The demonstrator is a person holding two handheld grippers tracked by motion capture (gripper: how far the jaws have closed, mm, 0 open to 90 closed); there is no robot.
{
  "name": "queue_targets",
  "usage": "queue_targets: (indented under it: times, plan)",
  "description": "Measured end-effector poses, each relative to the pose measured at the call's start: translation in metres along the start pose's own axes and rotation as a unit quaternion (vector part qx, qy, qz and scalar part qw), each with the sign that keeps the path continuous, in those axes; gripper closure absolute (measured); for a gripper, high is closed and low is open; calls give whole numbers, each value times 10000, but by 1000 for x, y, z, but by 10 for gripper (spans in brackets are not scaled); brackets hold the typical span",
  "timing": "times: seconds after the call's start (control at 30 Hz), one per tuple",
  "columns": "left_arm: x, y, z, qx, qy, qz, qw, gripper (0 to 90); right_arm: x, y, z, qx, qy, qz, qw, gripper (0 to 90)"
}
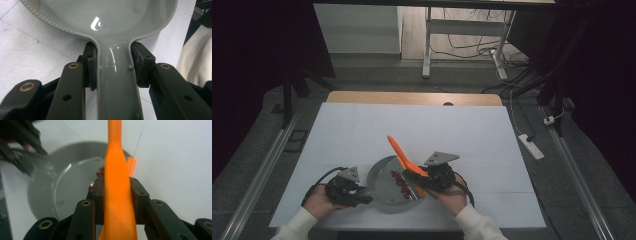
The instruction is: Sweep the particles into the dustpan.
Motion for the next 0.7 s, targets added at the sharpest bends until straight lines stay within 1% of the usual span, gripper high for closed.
queue_targets:
  times: [0.07,0.13,0.23,0.33,0.4,0.47,0.57,0.7]
  plan:
    - [0,0,0,4,-3,1,10000,611,9,3,5,95,-216,26,9997,704]
    - [0,0,0,-5,23,-7,10000,611,19,3,9,113,-323,-91,9994,704]
    - [0,0,0,-3,23,-6,10000,611,33,0,14,72,-590,-81,9982,704]
    - [0,0,1,2,8,-15,10000,611,40,-3,18,15,-713,-96,9974,704]
    - [1,0,1,-1,-4,-30,10000,611,42,-9,21,-65,-750,-135,9971,704]
    - [2,0,1,7,-10,-19,10000,610,44,-15,24,-105,-795,-124,9967,704]
    - [6,-1,2,-21,-21,-40,10000,610,42,-24,26,-198,-818,-209,9962,703]
    - [13,-2,3,-47,-54,-85,9999,610,38,-34,31,-327,-864,-107,9957,703]
Point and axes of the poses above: each handheld gripper's, and its own axes: z roughly backward along the jaws, y roughly out of its top, x roughly to its right, the point moved 9 cm from there along -z, roughly forward along the jaws, and after that the axes turned 7 degrees about -z, right-handed, at the moved point
